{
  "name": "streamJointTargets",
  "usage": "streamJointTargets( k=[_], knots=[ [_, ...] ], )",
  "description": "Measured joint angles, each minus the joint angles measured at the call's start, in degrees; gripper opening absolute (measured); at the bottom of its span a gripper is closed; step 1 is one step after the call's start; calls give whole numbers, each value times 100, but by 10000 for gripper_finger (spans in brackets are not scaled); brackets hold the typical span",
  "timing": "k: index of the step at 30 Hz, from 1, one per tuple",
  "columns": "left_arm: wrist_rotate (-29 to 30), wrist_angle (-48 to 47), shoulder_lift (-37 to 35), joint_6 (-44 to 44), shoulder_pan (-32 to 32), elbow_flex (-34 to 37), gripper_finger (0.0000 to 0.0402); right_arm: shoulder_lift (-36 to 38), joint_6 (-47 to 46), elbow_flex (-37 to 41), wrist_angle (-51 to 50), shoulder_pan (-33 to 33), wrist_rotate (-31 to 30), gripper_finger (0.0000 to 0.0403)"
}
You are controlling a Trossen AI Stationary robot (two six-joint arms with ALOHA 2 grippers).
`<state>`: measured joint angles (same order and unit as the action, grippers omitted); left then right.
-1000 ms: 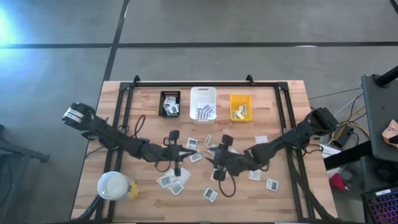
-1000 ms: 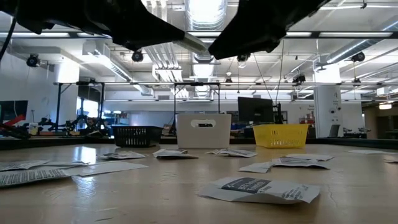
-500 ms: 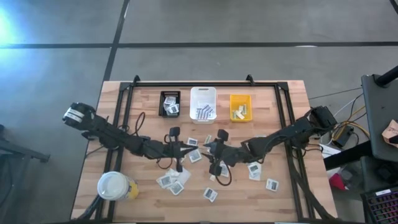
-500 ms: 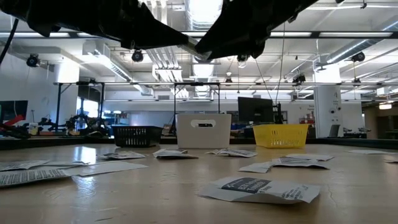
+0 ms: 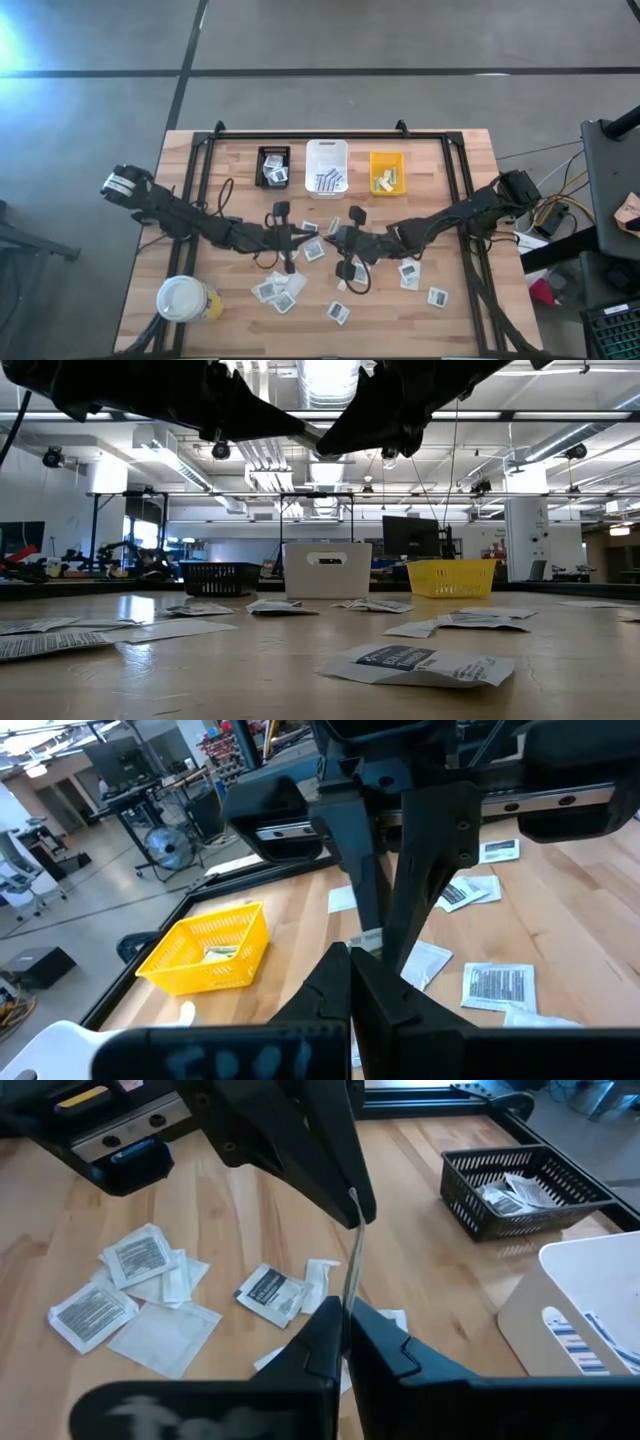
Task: Pick & Place First Aid Supplies
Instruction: Put the green bandage into the yellow basket
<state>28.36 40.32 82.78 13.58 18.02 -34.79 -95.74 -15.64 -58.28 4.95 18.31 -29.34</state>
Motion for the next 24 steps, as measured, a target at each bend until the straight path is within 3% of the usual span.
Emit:
streamJointTargets(
  k=[13, 24],
  knots=[
    [-3, -22, 0, -116, -39, 0, 6, 0, -50, -2, -513, -7, -20, 8],
    [284, -378, 2, -321, -54, 0, 87, 0, 94, -2, -636, -35, -79, 8]
  ],
)
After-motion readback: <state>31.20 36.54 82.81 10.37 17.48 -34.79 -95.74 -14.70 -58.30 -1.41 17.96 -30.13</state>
